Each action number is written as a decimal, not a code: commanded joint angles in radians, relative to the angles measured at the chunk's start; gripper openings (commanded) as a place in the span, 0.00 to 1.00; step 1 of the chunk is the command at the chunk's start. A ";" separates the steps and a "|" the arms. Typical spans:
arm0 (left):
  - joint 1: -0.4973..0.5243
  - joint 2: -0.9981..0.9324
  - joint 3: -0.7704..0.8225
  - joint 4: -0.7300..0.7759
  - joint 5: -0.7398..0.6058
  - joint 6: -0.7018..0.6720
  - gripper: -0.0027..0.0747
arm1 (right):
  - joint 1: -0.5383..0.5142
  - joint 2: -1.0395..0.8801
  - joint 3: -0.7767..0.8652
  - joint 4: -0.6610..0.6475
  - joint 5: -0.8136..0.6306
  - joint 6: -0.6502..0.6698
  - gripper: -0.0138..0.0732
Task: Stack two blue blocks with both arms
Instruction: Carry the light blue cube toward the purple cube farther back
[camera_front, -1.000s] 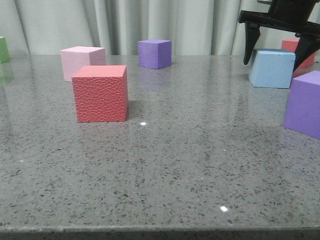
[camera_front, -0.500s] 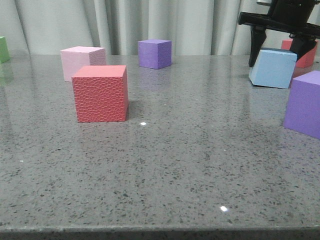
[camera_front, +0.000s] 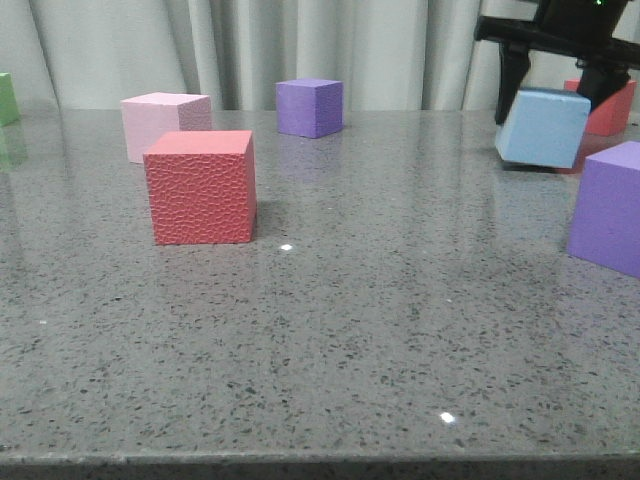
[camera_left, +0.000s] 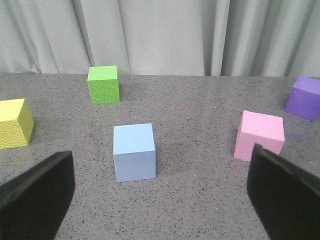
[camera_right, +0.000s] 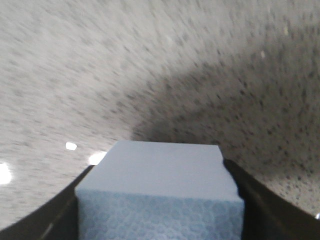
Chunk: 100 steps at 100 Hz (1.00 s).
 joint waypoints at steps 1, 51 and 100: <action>0.000 0.005 -0.039 -0.012 -0.075 -0.005 0.91 | 0.025 -0.065 -0.081 0.012 0.082 0.005 0.58; 0.000 0.005 -0.039 -0.013 -0.075 -0.005 0.91 | 0.310 -0.065 -0.220 -0.114 0.073 0.155 0.58; 0.000 0.005 -0.039 -0.048 -0.067 -0.007 0.91 | 0.407 -0.010 -0.220 -0.107 0.012 0.230 0.58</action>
